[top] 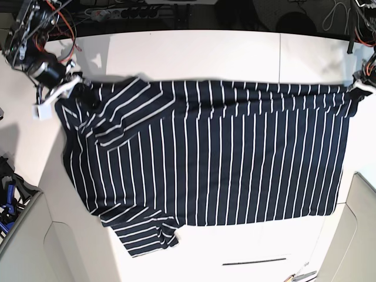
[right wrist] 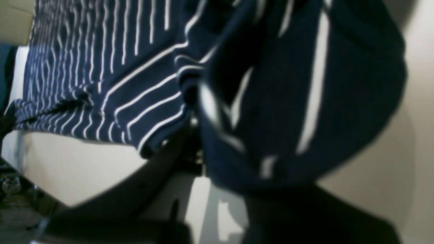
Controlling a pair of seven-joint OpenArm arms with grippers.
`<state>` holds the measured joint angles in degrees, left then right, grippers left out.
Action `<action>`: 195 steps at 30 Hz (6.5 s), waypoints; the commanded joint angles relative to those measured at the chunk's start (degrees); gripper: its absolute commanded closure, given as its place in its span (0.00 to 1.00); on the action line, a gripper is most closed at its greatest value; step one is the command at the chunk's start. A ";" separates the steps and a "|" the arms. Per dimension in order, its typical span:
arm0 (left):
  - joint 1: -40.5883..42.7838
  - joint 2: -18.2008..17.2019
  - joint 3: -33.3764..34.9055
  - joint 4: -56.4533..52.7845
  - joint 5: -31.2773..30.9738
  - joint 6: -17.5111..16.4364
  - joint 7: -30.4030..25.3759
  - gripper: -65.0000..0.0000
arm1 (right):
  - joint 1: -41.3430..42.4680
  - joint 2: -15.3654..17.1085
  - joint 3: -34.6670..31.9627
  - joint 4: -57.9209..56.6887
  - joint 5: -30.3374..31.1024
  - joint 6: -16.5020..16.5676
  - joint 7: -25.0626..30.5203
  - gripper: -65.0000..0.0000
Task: Fold the T-shirt properly
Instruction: 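Release the shirt and raise both grippers away, then lower both grippers to the shirt's side edge and grasp it, then fold the grasped side edge over toward the opposite side with both grippers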
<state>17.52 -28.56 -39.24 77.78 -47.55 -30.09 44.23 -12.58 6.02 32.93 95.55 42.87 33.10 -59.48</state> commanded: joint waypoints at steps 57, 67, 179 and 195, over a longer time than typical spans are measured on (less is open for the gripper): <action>3.19 -5.46 -23.58 1.29 -20.46 -9.91 9.20 0.50 | 5.22 11.96 17.66 0.37 -1.75 -2.05 7.43 0.43; -5.05 -8.92 -12.63 1.27 -15.54 -9.91 5.95 0.47 | 19.85 13.97 11.96 -16.37 -4.15 -1.33 10.05 0.43; -46.25 -4.37 28.46 -44.28 17.77 -4.48 -14.91 1.00 | 34.14 8.26 -10.93 -38.01 -19.54 0.17 24.87 1.00; -41.68 -12.00 28.44 -27.43 5.79 -9.91 1.95 1.00 | 31.21 14.21 -10.91 -26.62 -9.31 1.03 11.61 1.00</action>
<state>-22.90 -38.92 -10.55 49.45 -41.01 -39.48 46.83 17.45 19.25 21.74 67.90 32.34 33.82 -48.99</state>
